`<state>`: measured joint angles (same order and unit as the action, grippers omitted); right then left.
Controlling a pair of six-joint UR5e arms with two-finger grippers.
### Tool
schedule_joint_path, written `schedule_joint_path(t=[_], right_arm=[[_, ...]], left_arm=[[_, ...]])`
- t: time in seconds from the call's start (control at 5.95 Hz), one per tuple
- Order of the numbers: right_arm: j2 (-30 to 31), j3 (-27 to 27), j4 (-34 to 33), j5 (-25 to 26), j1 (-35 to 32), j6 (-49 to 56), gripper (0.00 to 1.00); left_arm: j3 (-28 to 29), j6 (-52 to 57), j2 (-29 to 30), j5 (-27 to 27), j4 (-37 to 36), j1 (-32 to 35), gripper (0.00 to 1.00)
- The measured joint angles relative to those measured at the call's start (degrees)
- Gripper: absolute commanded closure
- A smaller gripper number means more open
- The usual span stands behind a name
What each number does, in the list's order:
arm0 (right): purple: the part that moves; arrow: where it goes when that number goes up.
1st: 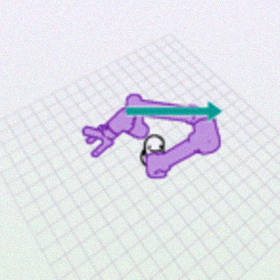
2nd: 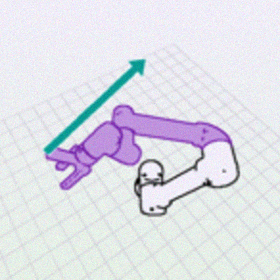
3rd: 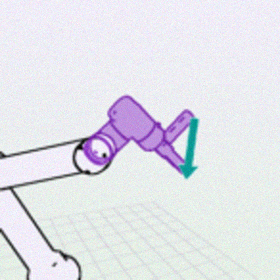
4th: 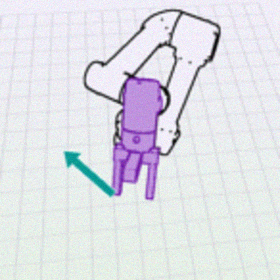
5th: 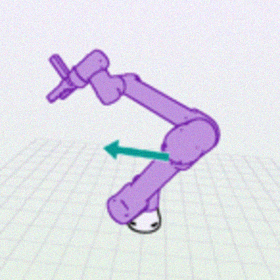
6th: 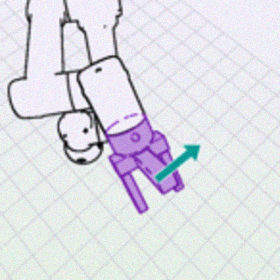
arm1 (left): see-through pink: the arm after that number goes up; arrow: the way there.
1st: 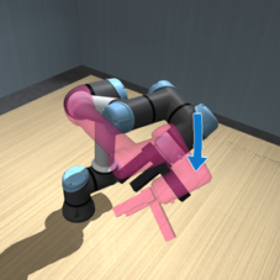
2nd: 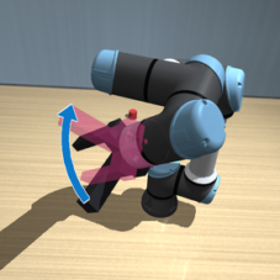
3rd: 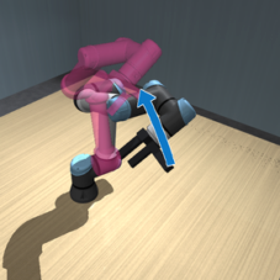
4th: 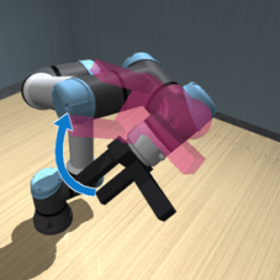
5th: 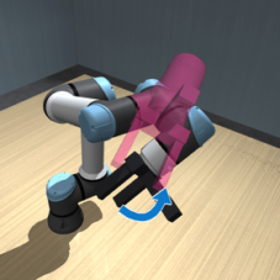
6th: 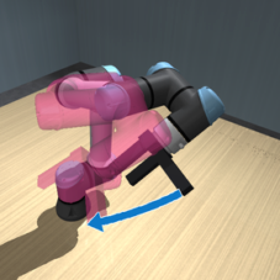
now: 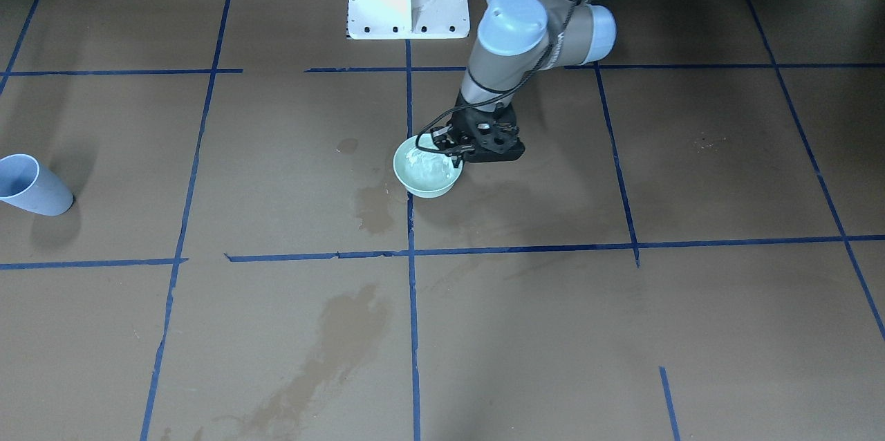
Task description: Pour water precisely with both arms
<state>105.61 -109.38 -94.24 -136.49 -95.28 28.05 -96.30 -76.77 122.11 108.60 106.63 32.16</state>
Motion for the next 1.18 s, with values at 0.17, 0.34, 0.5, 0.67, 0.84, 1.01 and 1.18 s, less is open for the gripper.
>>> schedule_joint_path(t=[0.17, 0.34, 0.5, 0.67, 0.84, 1.01, 1.18], right_arm=[[0.1, 0.0, 0.0, 0.1, 0.0, 0.0, 0.0], [0.1, 0.0, 0.0, 0.1, 0.0, 0.0, 0.0], [0.2, 0.0, 0.0, 0.1, 0.0, 0.0, 0.0], [0.2, -0.2, 0.1, 0.0, 0.0, 0.0, 0.0], [0.2, -0.3, 0.1, 0.1, 0.0, 0.0, 0.0], [0.2, -0.4, 0.1, 0.1, 0.0, 0.1, 0.0], [0.1, -0.5, 0.1, 0.1, 0.0, 0.2, 0.0]], left_arm=[[-1.8, 2.2, -2.6, 1.7, 0.1, 1.6, 1.0], [-2.5, 4.9, -4.8, 4.1, 0.3, 3.7, 1.0], [-2.7, 8.0, -6.6, 5.4, 0.4, 5.3, 1.0], [-2.8, 11.4, -8.4, 6.6, 0.5, 6.8, 1.0], [-2.8, 14.8, -10.4, 8.8, 0.9, 8.7, 1.0], [-2.7, 18.0, -12.9, 11.7, 2.4, 11.2, 1.0], [-2.3, 20.8, -15.7, 14.9, 4.8, 13.7, 1.0]])
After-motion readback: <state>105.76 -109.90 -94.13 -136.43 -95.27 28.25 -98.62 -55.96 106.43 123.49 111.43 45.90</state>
